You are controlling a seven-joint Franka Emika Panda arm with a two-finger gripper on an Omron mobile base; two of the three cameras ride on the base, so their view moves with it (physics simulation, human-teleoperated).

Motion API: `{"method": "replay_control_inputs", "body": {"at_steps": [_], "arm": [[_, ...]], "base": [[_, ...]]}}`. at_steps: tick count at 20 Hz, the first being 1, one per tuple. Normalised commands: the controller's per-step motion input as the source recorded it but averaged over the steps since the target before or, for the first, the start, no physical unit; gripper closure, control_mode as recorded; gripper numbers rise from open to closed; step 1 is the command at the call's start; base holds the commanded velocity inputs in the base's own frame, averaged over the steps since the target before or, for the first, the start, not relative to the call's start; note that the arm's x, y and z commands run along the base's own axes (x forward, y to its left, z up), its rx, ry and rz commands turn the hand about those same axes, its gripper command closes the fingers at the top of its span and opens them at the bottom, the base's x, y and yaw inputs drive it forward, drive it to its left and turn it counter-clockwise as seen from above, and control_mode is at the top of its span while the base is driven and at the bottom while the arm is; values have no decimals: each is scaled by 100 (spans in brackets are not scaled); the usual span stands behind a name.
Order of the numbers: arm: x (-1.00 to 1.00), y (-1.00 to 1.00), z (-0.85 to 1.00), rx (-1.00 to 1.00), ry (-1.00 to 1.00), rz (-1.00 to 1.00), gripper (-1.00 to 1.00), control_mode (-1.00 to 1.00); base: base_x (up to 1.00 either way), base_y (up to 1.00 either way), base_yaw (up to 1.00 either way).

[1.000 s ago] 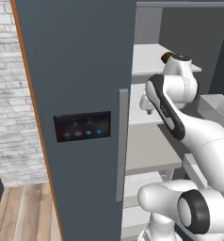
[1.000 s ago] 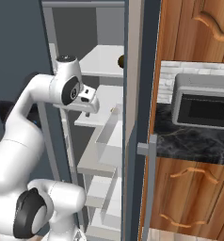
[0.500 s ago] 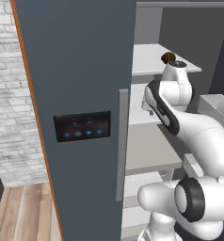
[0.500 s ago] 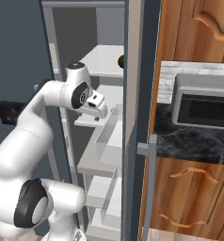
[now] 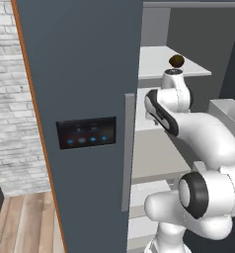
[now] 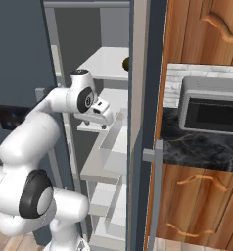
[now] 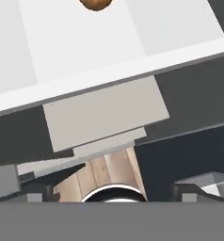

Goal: Place the cold items (avocado and tangerine) from the fridge in one tupperware on the dining counter. Place the warm items (kebab skewer and hot dog) in the stove area in another tupperware.

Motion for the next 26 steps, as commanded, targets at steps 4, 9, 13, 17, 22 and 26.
{"method": "replay_control_inputs", "body": {"at_steps": [4,9,13,17,22,26], "arm": [[61,-10,-16,0,6,4,-100,-100],[52,-21,-8,6,-1,3,-100,-100],[41,-17,-21,9,-16,0,-100,-100],[27,-15,-13,4,-9,0,-100,-100],[15,-10,-24,0,-7,0,-100,-100],[13,-5,-22,0,-1,0,-100,-100]], "base": [[0,0,0],[0,0,0],[0,0,0],[0,0,0],[0,0,0],[0,0,0]]}}
